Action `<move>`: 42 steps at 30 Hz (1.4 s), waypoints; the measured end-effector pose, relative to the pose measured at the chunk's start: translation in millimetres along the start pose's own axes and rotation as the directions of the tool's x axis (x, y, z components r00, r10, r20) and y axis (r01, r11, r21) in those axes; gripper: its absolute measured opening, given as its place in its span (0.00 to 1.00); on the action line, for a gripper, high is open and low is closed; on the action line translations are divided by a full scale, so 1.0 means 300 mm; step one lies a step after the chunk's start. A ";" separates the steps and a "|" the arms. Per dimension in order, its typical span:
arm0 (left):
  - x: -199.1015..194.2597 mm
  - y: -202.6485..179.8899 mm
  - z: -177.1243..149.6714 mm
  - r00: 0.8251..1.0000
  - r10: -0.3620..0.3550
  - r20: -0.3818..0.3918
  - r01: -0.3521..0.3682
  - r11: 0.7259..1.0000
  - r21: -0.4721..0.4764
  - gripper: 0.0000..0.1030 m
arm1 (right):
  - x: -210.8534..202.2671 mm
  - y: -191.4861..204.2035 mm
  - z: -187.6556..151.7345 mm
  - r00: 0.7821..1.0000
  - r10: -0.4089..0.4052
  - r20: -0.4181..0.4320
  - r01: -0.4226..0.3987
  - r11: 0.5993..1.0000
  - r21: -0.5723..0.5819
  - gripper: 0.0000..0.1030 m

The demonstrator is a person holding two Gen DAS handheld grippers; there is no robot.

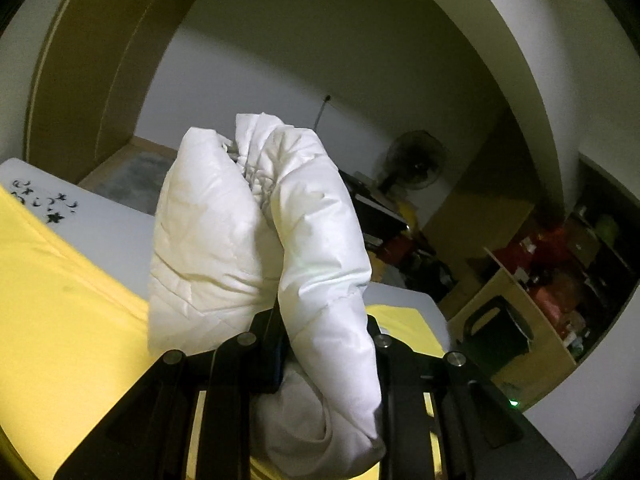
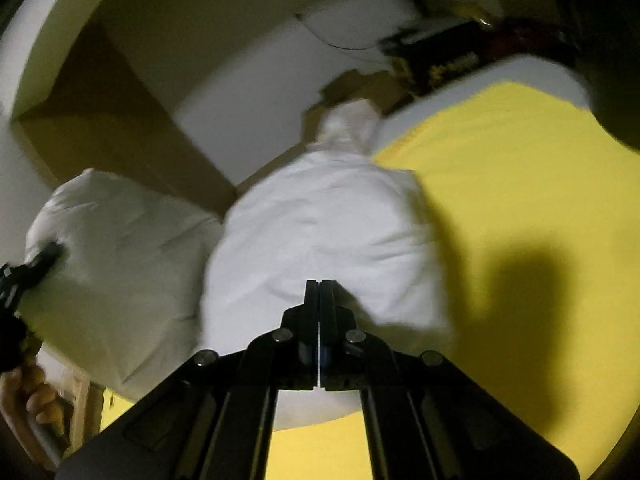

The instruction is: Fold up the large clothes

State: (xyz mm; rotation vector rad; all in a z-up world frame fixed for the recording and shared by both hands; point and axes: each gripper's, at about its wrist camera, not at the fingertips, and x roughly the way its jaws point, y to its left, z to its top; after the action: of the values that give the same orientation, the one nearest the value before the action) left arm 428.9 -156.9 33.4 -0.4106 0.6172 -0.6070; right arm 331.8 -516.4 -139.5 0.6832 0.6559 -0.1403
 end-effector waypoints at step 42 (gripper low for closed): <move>0.688 -0.350 -0.526 0.907 0.057 -0.417 0.003 0.990 0.141 0.24 | -0.038 -0.358 -0.015 0.982 0.187 0.023 -0.176 0.869 0.463 0.00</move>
State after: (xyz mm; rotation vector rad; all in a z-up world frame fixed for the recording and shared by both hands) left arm 420.2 -395.0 -114.1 -0.1364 0.9858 -0.7144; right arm 285.3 -597.7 -193.4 1.2079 0.5792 -0.1155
